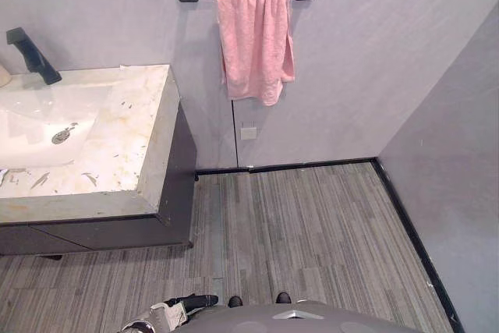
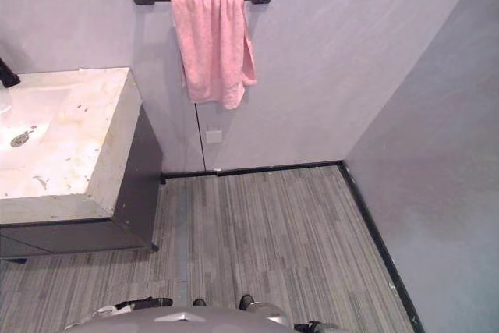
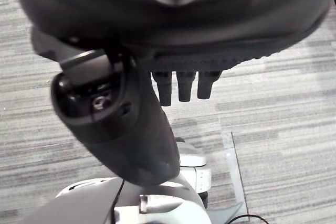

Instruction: Organize the bathroom.

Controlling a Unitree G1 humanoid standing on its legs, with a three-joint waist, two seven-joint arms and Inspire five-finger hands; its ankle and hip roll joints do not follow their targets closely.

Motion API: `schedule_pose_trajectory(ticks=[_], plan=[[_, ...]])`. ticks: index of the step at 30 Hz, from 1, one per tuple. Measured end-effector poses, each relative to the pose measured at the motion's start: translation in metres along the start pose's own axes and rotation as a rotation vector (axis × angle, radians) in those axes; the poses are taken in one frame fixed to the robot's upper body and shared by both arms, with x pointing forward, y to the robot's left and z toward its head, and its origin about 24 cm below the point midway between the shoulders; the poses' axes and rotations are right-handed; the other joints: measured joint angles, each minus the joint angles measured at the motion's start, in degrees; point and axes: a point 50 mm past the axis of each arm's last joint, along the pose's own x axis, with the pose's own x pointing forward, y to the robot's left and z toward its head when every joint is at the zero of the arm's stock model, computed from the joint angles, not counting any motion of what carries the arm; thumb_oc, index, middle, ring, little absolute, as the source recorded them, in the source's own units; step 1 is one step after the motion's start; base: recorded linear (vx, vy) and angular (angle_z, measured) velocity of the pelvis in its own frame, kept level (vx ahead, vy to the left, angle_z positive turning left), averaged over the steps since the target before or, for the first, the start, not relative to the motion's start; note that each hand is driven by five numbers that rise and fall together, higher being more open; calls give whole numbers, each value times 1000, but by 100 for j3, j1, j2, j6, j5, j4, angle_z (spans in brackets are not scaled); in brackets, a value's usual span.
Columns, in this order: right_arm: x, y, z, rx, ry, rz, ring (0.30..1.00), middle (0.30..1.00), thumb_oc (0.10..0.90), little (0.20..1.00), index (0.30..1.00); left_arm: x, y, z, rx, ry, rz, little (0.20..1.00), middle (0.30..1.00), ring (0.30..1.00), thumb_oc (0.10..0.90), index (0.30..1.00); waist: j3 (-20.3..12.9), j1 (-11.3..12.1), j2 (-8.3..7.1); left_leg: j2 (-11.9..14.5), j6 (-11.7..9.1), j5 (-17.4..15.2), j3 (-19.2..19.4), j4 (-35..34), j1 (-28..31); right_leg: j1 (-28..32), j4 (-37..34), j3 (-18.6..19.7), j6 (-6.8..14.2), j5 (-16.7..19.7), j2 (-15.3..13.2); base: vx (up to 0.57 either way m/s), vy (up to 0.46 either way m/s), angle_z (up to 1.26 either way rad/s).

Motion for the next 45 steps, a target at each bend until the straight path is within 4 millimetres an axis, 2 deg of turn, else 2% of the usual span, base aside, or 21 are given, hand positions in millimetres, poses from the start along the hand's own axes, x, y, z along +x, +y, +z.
schedule_pose_trajectory(ticks=[5, 9, 10, 11, 13, 16, 18, 21, 23, 25, 26, 30, 31, 32, 35, 36, 37, 38, 41, 43, 45], plan=[[-1, -1, 10, -3, -30, 3, 900, 900, 800, 900, 900, 0, -3, 7, 1, -13, -6, 900, 900, 900, 800, 900, 189, 16, -3, -23, 49, -16, 85, 31, 7, -370, 628, 90, 75, -243, -51, 25, 75, -12], [-6, -12, 43, -19, -120, -26, 900, 900, 800, 900, 900, -2, -17, 30, 45, -64, -36, 900, 900, 900, 800, 900, 722, 54, 108, 7, 321, -215, 346, 488, -179, -1518, 2928, -53, 521, -240, -237, 38, 81, -32], [-9, -13, 58, -24, -173, -28, 900, 900, 800, 900, 900, -3, -19, 36, 63, -84, -35, 900, 900, 900, 800, 900, 846, -17, 141, -32, 399, -361, 379, 818, -348, -2297, 4162, -20, 489, -284, -488, 189, -80, -13], [-8, -13, 54, -21, -164, -26, 900, 900, 800, 900, 900, -3, -19, 37, 61, -85, -36, 900, 900, 900, 800, 900, 861, -40, 141, -89, 415, -450, 375, 928, -386, -2506, 4342, 5, 524, -411, -648, 263, -166, -2], [-6, -10, 44, -17, -143, -7, 900, 900, 800, 900, 900, -2, -21, 37, 55, -89, -42, 900, 900, 900, 800, 900, 921, -65, 120, -227, 425, -517, 340, 1016, -408, -2391, 3086, 57, 602, -486, -1010, 196, -206, 11], [-5, -5, 40, -17, -134, 29, 900, 900, 800, 900, 900, -5, -29, 52, 71, -138, -58, 900, 900, 900, 800, 900, 1149, -164, -34, -525, 450, -646, 262, 1436, -764, -2342, 752, 531, 1055, -174, -1608, 257, -233, 26], [-5, -3, 42, -9, -130, 40, 900, 900, 800, 900, 900, -6, -38, 59, 50, -169, -92, 900, 900, 900, 800, 900, 1524, -211, 85, -530, 446, -859, 215, 1783, -804, -2288, 298, 791, 1003, 47, -1796, 429, -397, 25], [-1, 9, 18, -4, -47, 97, 900, 900, 800, 900, 900, -4, -35, 51, 2, -173, -86, 900, 900, 900, 800, 900, 1485, -292, 207, -190, 232, -1171, 6, 2208, -899, -2082, 1583, 679, 942, 8, -1599, 281, -245, 39], [0, 14, 9, -33, -14, 118, 900, 900, 800, 900, 900, -5, -29, 54, -15, -187, -85, 900, 900, 900, 800, 900, 1435, -292, 80, -19, -38, -1378, -112, 2473, -1024, -1836, 2143, 810, 934, -196, -1292, 205, -172, 20], [-2, 8, 20, -79, -41, 98, 900, 900, 800, 900, 900, -6, -27, 57, -9, -188, -74, 900, 900, 900, 800, 900, 1453, -382, 201, 428, -285, -1491, -190, 2658, -1031, -1813, 2309, 451, 708, -321, -947, 371, -359, 21], [-2, 4, 21, -88, -51, 82, 900, 900, 800, 900, 900, -6, -24, 54, -8, -169, -53, 900, 900, 900, 800, 900, 1381, -383, 173, 600, -484, -1421, -231, 2632, -947, -1801, 2572, 374, 515, -638, -798, 373, -373, 17], [-5, 2, 42, -88, -133, 71, 900, 900, 800, 900, 900, -5, -22, 52, -13, -159, -41, 900, 900, 900, 800, 900, 1175, -279, 51, 812, -688, -943, -282, 2501, -1004, -1856, 2727, 88, 189, -957, -547, 254, -252, 22], [-6, 4, 45, -88, -147, 76, 900, 900, 800, 900, 900, -5, -19, 51, -16, -154, -31, 900, 900, 900, 800, 900, 1089, -269, 0, 820, -792, -719, -313, 2432, -1026, -1810, 2658, 47, 130, -987, -546, 230, -327, 39], [-4, 3, 38, -87, -121, 73, 900, 900, 800, 900, 900, -4, -14, 44, -22, -139, -7, 900, 900, 900, 800, 900, 828, -245, -110, 809, -890, -152, -330, 2274, -1064, -1706, 2388, -47, -8, -992, -567, 247, -362, 49], [-2, -2, 19, -53, -83, 67, 900, 900, 800, 900, 900, -6, -11, 50, -35, -195, -4, 900, 900, 900, 800, 900, 604, -223, -117, 1020, -729, 488, -265, 3537, -1874, -1292, 1855, -299, -363, -834, -351, 221, -243, 52], [-2, -2, 20, -54, -81, 66, 900, 900, 800, 900, 900, -7, -12, 55, -36, -221, -6, 900, 900, 900, 800, 900, 604, -182, -128, 1115, -631, 514, -196, 3986, -2159, -1155, 1761, -362, -438, -847, -288, 310, -68, 31], [-2, -2, 17, -50, -66, 64, 900, 900, 800, 900, 900, -8, -11, 61, -32, -250, 23, 900, 900, 900, 800, 900, 590, -189, -215, 1087, -425, 152, 179, 4103, -2294, -806, 1483, -499, -399, -842, -253, 248, -19, 25], [-2, -3, 14, -46, -55, 63, 900, 900, 800, 900, 900, -8, -9, 60, -33, -253, 46, 900, 900, 900, 800, 900, 535, -190, -295, 999, -335, 31, 377, 3814, -2270, -717, 1353, -543, -373, -828, -245, 287, 9, 19], [-2, -9, 9, -60, -23, 46, 900, 900, 800, 900, 900, -9, 1, 58, -48, -261, 129, 900, 900, 900, 800, 900, 420, -148, -198, 613, -441, 58, 499, 2207, -2190, -385, 916, -575, -331, -629, 20, 215, 6, -10], [-2, -9, 9, -60, -19, 47, 900, 900, 800, 900, 900, -11, 21, 54, -83, -265, 227, 900, 900, 900, 800, 900, 371, -138, -80, 442, -631, 374, 230, 767, -2165, -173, 568, -555, -335, -615, 399, 325, 0, -11], [-1, -6, 8, -31, -16, 58, 900, 900, 800, 900, 900, -15, 36, 56, -103, -272, 304, 900, 900, 900, 800, 900, 509, -97, -127, 435, -530, 528, 65, 541, -2165, -25, 557, -518, -397, -579, 568, 237, 36, -33]])
